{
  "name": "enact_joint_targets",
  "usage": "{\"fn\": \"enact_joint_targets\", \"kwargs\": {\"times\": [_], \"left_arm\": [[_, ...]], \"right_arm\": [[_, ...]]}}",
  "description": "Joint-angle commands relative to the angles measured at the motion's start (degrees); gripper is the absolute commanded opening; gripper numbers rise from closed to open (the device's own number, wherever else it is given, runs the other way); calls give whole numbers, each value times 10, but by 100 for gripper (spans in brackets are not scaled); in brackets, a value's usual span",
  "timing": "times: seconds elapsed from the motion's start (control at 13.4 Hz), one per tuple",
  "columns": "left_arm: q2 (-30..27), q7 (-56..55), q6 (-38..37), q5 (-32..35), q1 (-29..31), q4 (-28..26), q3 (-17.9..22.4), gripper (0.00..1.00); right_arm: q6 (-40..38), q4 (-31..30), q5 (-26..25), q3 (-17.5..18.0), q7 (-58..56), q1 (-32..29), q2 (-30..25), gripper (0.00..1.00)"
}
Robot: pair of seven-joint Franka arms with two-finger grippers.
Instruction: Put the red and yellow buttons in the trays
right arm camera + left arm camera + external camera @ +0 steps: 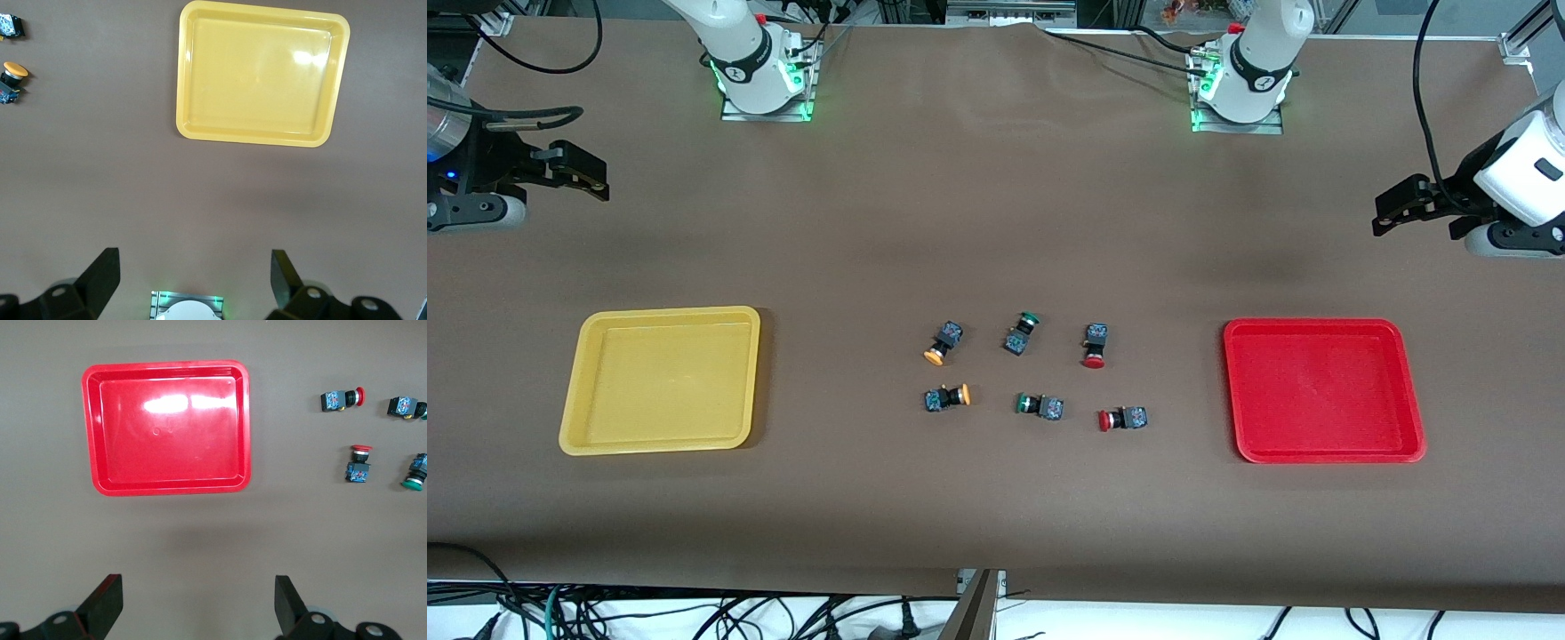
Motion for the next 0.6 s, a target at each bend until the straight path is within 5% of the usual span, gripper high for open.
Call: {"fn": "enact_joint_targets", "kwargs": {"times": [0.0,0.52], "left_arm": [[-2,4,-2,-12,-1,6,2,100],[-2,4,2,-12,-2,6,2,100]], "right_arm": [[-5,9,-3,2,2,-1,2,100],[-4,9,-3,2,2,-1,2,100]]}}
